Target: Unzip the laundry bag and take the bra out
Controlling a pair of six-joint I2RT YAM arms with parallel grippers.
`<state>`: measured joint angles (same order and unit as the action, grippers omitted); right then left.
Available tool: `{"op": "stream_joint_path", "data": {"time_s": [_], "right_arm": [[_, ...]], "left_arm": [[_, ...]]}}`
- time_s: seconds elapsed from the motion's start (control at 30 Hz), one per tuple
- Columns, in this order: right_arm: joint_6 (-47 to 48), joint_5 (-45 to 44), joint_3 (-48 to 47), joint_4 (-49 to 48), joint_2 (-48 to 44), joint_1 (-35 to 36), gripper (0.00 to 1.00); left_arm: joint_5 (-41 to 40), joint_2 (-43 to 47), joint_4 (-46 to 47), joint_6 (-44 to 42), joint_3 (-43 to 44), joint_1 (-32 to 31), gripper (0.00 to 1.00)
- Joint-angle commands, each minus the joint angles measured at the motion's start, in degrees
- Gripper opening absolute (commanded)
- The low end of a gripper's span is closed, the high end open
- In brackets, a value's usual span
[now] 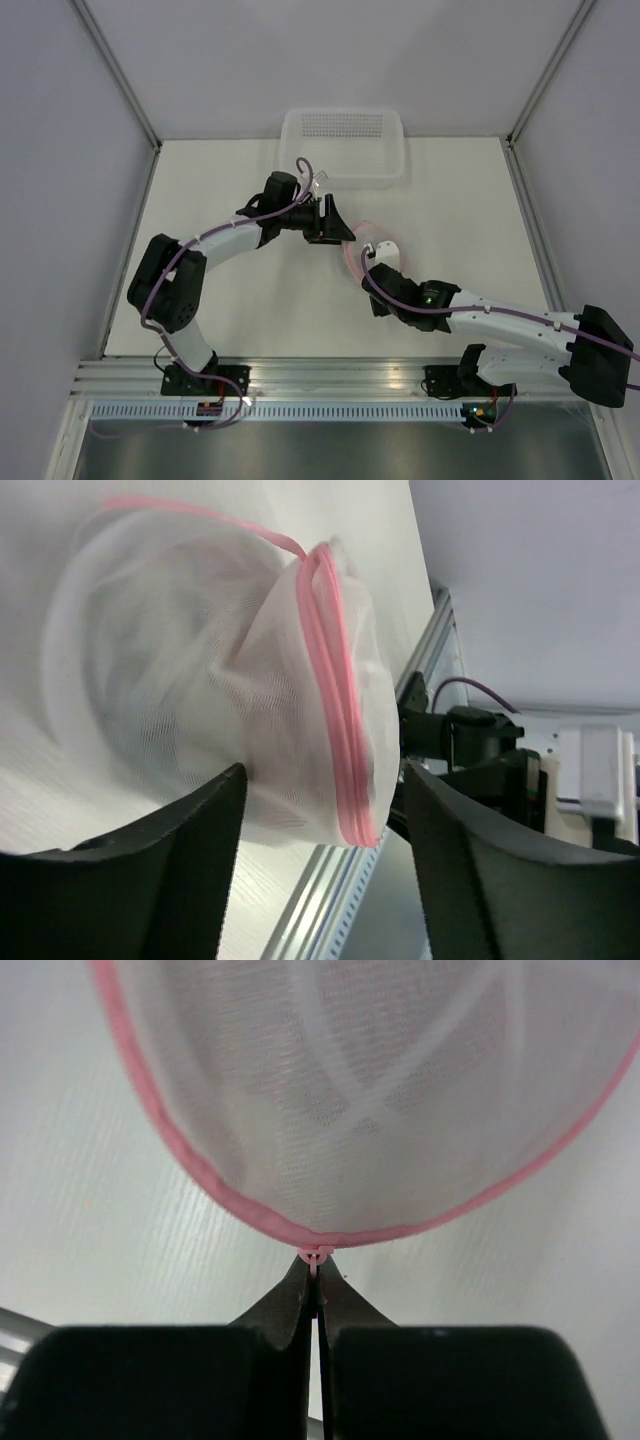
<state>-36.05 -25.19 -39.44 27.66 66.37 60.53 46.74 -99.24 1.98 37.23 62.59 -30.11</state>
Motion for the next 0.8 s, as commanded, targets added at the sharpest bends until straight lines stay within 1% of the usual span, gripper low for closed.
{"op": "stream_joint_path", "data": {"time_s": [0.0, 0.03, 0.07, 0.13, 0.17, 0.2, 0.23, 0.3, 0.43, 0.5, 0.6, 0.67, 0.77], "right_arm": [[2.5, 3.5, -1.8, -2.6, -1.9, -0.1, 0.0], [2.8, 4.4, -1.7, -3.2, -1.9, -0.1, 0.0], [3.2, 6.1, -1.3, -3.8, -2.1, -0.1, 0.01], [4.5, 8.9, -0.6, -6.5, -2.3, -0.1, 0.0], [5.2, 10.4, -0.3, -7.7, -2.3, -0.1, 0.0], [5.9, 13.6, 0.4, -8.9, -2.2, -0.1, 0.01], [6.3, 14.7, 0.8, -11.4, -2.1, -0.1, 0.0], [7.6, 16.7, 0.9, -13.3, -1.5, -0.1, 0.0], [8.9, 19.1, 0.0, -14.3, 0.3, -0.2, 0.01], [9.0, 19.3, -0.3, -14.7, 1.0, -0.1, 0.0], [8.6, 20.4, 0.1, -16.1, 0.7, -0.1, 0.01], [8.3, 20.5, 0.4, -17.4, 0.1, -0.1, 0.01], [8.0, 20.2, 0.5, -18.1, -0.3, -0.1, 0.0]], "left_arm": [[-7.0, 2.9, 0.5, 2.0, -1.6, 0.6, 0.74], [-9.7, 4.8, 0.6, 4.1, -4.0, 0.5, 0.77], [-14.5, 9.6, 0.7, 5.2, -9.1, 0.1, 0.8], [-17.6, 14.7, 1.1, 8.7, -14.1, -0.8, 0.84], [-18.9, 19.2, 2.1, 9.9, -18.5, -1.3, 0.85], [-20.8, 21.6, 2.4, 10.8, -20.3, -1.7, 0.86], [-21.4, 23.4, 2.9, 12.6, -21.7, -2.2, 0.87], [-22.2, 27.1, 3.5, 13.8, -23.7, -3.8, 0.89], [-23.3, 27.8, 4.2, 15.4, -23.3, -5.7, 0.9], [-22.9, 26.9, 5.4, 16.0, -22.9, -6.9, 0.9], [-22.1, 23.2, 7.2, 17.3, -21.7, -9.3, 0.89], [-22.3, 20.6, 7.5, 18.1, -21.4, -11.7, 0.87], [-23.0, 19.1, 9.3, 20.0, -22.8, -13.8, 0.83]]}}
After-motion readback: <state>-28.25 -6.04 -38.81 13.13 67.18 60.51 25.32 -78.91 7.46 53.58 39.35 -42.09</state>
